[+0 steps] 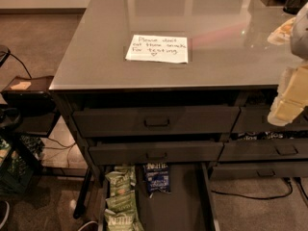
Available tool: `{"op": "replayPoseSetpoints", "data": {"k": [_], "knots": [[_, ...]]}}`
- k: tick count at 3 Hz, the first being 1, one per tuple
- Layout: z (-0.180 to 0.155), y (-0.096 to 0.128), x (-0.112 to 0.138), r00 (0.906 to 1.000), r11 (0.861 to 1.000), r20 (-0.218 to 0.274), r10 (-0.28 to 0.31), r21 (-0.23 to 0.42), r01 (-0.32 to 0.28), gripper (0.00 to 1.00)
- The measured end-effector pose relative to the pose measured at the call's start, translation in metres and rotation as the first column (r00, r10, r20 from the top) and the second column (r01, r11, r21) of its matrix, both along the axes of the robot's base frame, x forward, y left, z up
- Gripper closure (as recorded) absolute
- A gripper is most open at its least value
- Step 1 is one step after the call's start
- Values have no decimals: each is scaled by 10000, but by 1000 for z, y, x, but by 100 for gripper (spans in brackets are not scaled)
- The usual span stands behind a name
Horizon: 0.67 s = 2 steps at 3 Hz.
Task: Pick blue chip bag from bottom drawer and place on counter
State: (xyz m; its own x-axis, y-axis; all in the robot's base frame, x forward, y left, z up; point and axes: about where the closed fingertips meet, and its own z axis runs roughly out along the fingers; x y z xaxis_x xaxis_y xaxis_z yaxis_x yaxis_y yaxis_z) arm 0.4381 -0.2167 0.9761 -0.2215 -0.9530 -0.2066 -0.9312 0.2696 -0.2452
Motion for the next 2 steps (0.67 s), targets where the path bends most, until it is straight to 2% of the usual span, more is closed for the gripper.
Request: {"op": "replayPoseSetpoints", "data": {"k": [1,2], "knots": [[0,0,0,10000,10000,0,0,3,0,0],[-26,5,0,10000,9979,34,52,644,-54,0]]}}
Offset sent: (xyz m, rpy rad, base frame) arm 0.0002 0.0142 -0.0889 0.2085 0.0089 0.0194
